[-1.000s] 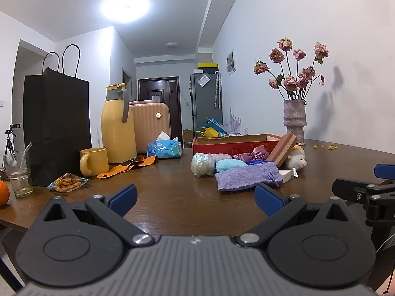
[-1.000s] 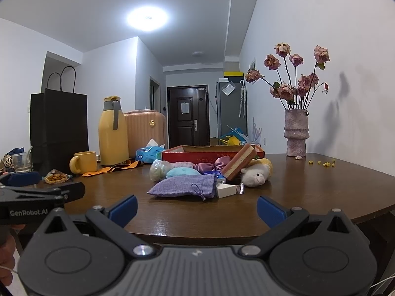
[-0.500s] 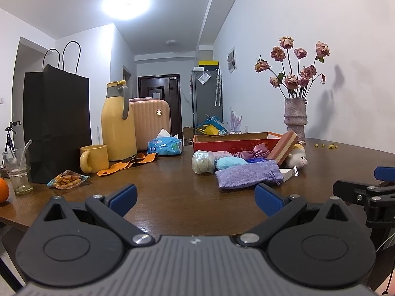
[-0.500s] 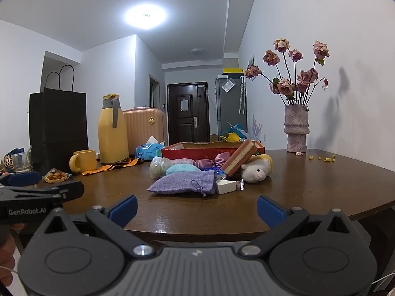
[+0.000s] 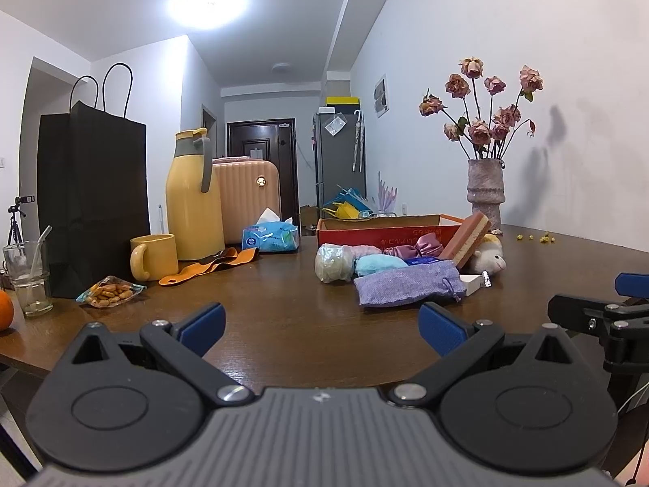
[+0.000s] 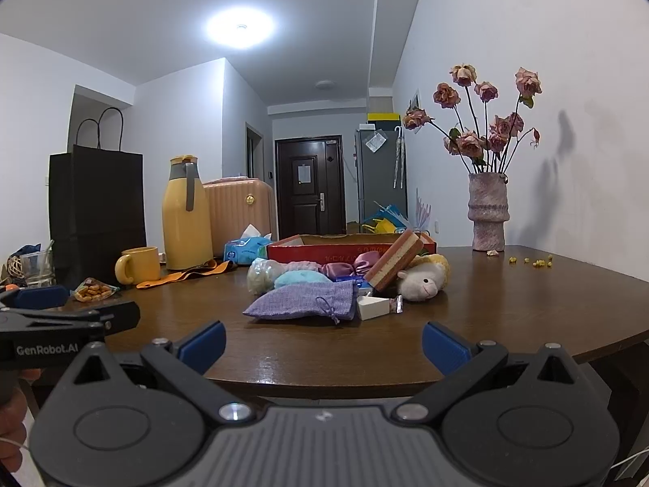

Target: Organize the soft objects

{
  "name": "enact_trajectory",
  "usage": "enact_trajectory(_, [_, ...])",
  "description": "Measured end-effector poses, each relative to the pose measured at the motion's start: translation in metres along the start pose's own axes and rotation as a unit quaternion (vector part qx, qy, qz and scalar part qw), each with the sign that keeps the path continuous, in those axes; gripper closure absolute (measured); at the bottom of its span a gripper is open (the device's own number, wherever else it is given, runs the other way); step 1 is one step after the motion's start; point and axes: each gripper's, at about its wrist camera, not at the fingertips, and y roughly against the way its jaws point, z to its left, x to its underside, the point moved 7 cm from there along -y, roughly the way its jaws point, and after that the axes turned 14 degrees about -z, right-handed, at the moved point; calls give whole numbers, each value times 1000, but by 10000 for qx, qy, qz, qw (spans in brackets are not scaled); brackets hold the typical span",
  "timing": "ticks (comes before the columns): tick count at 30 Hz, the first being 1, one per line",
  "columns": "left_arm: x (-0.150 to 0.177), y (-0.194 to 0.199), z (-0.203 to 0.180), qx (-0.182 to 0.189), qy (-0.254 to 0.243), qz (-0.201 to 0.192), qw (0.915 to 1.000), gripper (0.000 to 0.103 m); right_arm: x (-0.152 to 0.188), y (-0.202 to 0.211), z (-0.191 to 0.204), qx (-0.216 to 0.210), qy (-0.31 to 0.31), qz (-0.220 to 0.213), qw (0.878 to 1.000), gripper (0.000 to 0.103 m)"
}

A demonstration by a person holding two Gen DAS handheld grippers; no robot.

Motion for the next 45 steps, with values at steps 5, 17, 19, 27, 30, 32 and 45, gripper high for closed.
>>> enact_trajectory(5, [1, 0, 1, -34, 11, 9, 10000, 0, -1, 0, -1, 24, -19, -30, 10000, 0])
enact_trajectory(17, [9, -86, 25, 22, 507, 369, 9980, 0, 3, -54, -16, -14, -251, -175, 9995, 1])
enact_trajectory(19, [13, -107, 25, 165, 824, 569, 9948, 0, 4, -72, -18, -76, -319, -58, 9994, 6])
enact_trajectory(27, [18, -183, -2, 715, 832, 856, 9903, 12, 6, -161, -36, -317, -1102, 602, 9916, 42])
enact_trajectory(30, [29, -215, -4, 807, 1241, 1247, 9811, 33, 14, -198, -39, -251, -1056, 861, 9904, 49])
enact_trajectory(32, [38, -232, -5, 915, 1461, 1544, 9729, 37, 21, -217, -41, -184, -1026, 1055, 9889, 51])
enact_trajectory(45, [61, -252, -7, 1461, 2393, 2328, 9312, 86, 52, -263, -47, -476, -1538, 1710, 9720, 89])
